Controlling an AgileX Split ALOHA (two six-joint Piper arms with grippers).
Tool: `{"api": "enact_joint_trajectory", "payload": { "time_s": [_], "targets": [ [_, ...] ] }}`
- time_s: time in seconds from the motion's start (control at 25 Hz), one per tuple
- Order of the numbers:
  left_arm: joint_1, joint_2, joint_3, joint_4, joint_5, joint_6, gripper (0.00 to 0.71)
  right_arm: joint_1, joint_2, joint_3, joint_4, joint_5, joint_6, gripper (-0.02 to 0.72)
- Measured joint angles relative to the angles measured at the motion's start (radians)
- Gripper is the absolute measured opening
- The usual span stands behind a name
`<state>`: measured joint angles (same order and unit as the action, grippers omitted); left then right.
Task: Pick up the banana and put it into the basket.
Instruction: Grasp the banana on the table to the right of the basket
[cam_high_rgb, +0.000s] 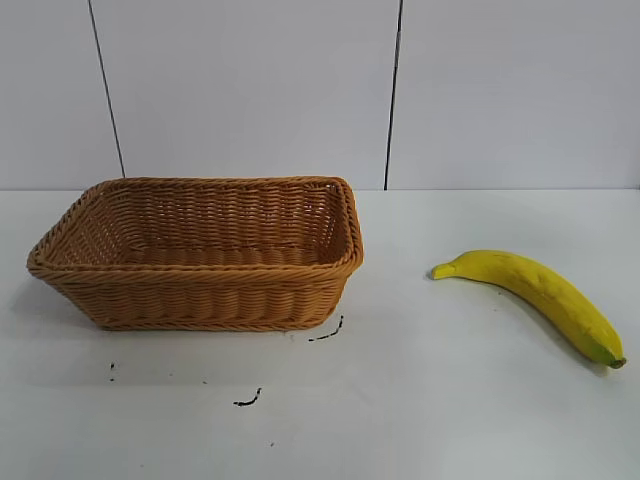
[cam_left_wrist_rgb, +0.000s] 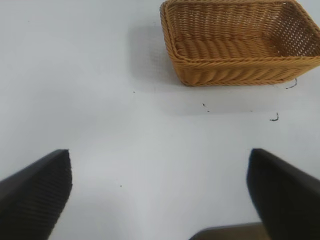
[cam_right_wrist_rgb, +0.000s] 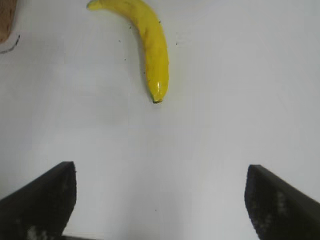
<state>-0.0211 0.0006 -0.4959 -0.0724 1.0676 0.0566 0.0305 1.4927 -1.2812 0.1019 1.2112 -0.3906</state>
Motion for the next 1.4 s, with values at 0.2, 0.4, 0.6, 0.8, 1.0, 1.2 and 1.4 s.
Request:
{"api": "enact_joint_trajectory", "payload": {
  "time_s": [0.2, 0.4, 0.6, 0.8, 1.0, 1.2, 1.4],
  "targets": [
    [0.000, 0.000, 0.000, 0.000, 0.000, 0.000, 0.690, 0.044, 0.171, -0.073, -0.007, -0.064, -0.044, 0.639],
    [0.000, 0.000, 0.000, 0.000, 0.000, 0.000, 0.690, 0.046, 0.316, -0.127, -0.090, -0.196, 0.022, 0.638],
    [0.000, 0.000, 0.000, 0.000, 0.000, 0.000, 0.690, 0.046, 0.440, -0.147, -0.094, -0.307, 0.038, 0.638],
    [0.000, 0.000, 0.000, 0.000, 0.000, 0.000, 0.690, 0.046, 0.559, -0.147, -0.102, -0.353, 0.044, 0.638],
    [0.000, 0.000, 0.000, 0.000, 0.000, 0.000, 0.690, 0.046, 0.630, -0.147, -0.102, -0.395, 0.044, 0.638],
    [0.000, 0.000, 0.000, 0.000, 0.000, 0.000, 0.690, 0.046, 0.658, -0.148, -0.102, -0.435, 0.048, 0.638],
    [0.000, 0.000, 0.000, 0.000, 0.000, 0.000, 0.690, 0.046, 0.679, -0.148, -0.102, -0.445, 0.055, 0.638]
  ]
}}
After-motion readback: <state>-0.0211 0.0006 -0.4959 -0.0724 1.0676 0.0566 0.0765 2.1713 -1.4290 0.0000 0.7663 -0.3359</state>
